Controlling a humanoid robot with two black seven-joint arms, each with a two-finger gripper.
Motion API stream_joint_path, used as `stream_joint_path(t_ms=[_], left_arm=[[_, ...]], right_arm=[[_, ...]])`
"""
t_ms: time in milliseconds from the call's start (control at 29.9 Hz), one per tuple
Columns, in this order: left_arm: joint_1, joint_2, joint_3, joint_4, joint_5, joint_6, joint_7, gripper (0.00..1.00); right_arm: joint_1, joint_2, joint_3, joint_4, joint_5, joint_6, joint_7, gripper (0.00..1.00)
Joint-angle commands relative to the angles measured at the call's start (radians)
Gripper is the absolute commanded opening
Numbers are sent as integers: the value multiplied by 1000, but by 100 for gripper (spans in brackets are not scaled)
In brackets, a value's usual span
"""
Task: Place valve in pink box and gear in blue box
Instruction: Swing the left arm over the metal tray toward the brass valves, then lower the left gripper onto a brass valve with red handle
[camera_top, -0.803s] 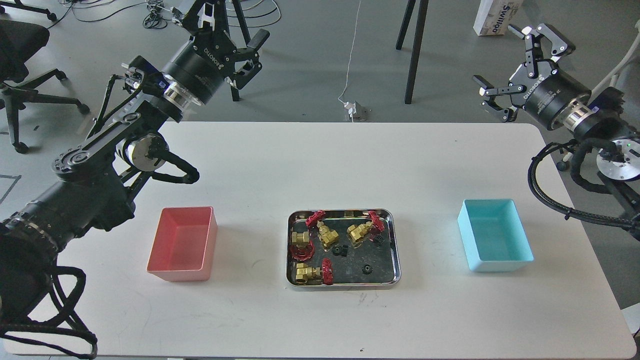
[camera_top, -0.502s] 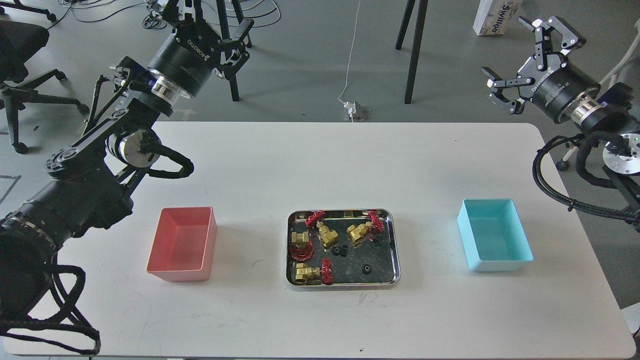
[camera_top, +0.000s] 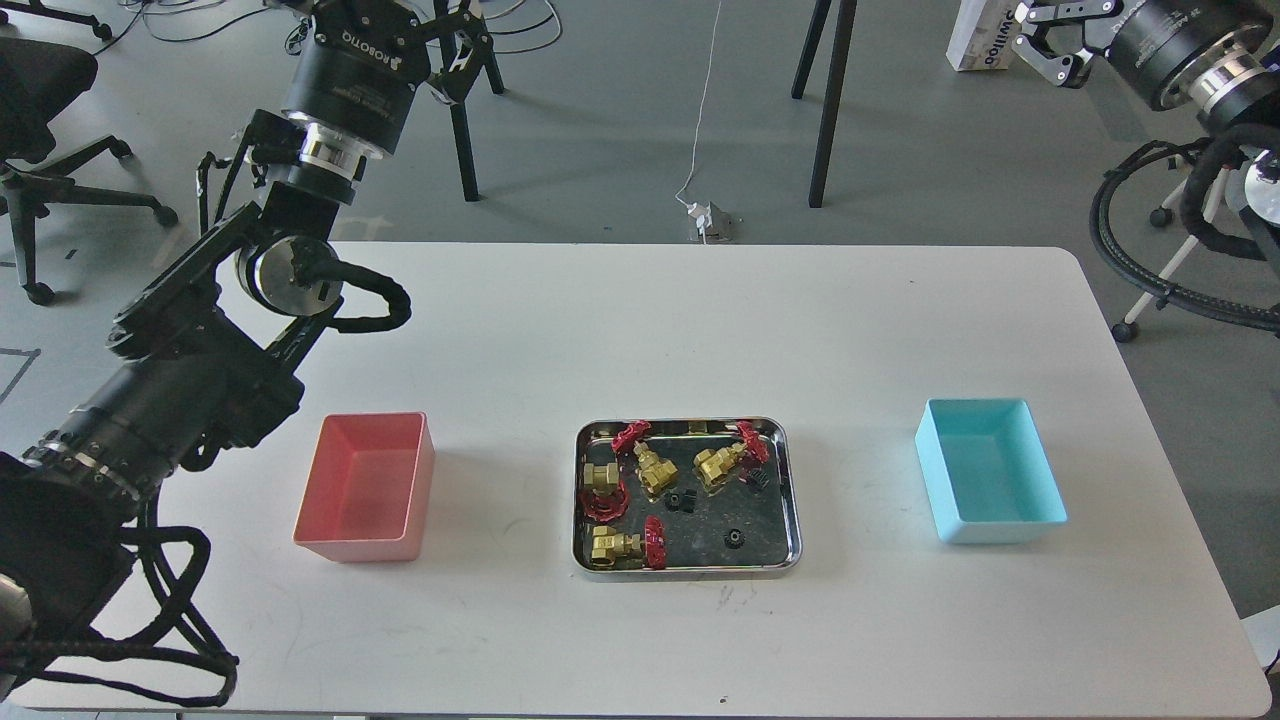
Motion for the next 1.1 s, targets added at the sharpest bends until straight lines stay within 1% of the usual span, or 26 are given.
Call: stream_joint_path(t_ms=[0, 67, 134, 234, 268, 334, 401, 502, 569, 669, 836, 970, 1070], left_arm=[[-171, 117, 301, -130, 180, 0, 0, 100], [-289, 163, 486, -218, 295, 0, 0, 100], [-415, 180, 657, -285, 393, 0, 0, 100], [-601, 171, 921, -358, 493, 0, 0, 100], [-659, 153, 999, -376, 526, 21, 0, 99], [-753, 82, 1162, -398, 616, 102, 0, 99], [-810, 15, 1316, -396, 726, 192, 0, 99], [-828, -70, 1516, -386, 866, 365, 0, 99], [-825, -105, 1610, -373, 897, 433, 0, 99], [-793, -133, 1667, -355, 900, 467, 0, 99], [-666, -157, 1662, -246, 900, 498, 0, 99], [-571, -191, 1662, -159, 900, 533, 0, 99], [-529, -197, 1662, -128, 900, 555, 0, 99]], right_arm=[[-5, 0, 2, 3, 39, -2, 1, 100], [-6, 0, 2, 3, 63, -2, 0, 100], [-9, 0, 2, 4, 76, -6, -1, 100], [-20, 0, 2, 6, 77, -13, -1, 100], [-32, -2, 3, 6, 77, -13, -1, 100], [-61, -9, 2, 9, 77, -13, -2, 100], [-87, -17, 2, 10, 79, -6, -5, 100], [-107, -43, -1, 10, 79, -2, -5, 100], [-110, -80, -1, 9, 79, -2, -5, 100], [-112, -95, -1, 4, 77, 0, -5, 100], [-91, -83, -1, -2, 76, -13, -13, 100], [-22, -62, -18, -13, 76, -23, -16, 100], [-14, -32, -18, -11, 76, -33, -14, 100]])
